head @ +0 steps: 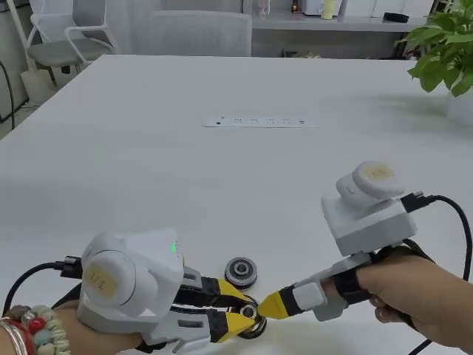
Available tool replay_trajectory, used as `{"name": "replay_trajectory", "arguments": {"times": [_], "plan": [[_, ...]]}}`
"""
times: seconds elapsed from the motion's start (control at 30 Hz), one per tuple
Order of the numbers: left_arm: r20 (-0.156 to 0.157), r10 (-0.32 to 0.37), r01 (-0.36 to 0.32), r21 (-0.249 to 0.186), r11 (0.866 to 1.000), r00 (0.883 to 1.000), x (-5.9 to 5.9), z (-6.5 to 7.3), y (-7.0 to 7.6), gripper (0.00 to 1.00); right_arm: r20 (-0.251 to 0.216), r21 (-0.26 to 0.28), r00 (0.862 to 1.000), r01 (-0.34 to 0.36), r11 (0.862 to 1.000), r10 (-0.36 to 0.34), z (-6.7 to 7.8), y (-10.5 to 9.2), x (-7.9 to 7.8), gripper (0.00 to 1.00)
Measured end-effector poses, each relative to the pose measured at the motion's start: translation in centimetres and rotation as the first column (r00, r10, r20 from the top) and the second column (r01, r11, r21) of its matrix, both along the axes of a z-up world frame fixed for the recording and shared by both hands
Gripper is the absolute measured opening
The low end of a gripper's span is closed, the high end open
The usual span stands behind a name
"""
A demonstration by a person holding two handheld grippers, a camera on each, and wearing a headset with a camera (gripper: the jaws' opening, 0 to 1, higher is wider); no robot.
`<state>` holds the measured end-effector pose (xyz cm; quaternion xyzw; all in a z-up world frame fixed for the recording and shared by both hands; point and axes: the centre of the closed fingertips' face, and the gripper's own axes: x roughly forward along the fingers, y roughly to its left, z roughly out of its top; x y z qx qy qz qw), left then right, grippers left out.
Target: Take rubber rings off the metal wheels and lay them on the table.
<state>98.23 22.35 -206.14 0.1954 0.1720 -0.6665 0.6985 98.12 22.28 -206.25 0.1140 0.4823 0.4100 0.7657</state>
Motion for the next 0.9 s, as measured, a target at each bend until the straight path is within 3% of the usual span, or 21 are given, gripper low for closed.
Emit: {"name": "replay_trajectory", "arguments": {"times": [0.63,0.8,0.9], "plan": [[-0.018,0.006,-0.006,0.031,1.0,1.0,0.3,0.3,0.2,0.11,0.012,-0.02,1.0,0.005,1.0,-0.004,-0.3,-0.3,0.2,0.0],[-0.044,0.035,-0.035,-0.009,0.999,0.998,1.1,1.6,0.2,0.15,0.013,-0.019,1.0,0.003,1.0,-0.003,-0.3,-0.3,0.2,0.0],[-0.043,0.036,-0.038,-0.034,0.999,0.998,1.3,2.5,0.2,0.19,0.015,-0.018,1.0,0.006,1.0,-0.005,-0.2,-0.3,0.3,0.0]]}}
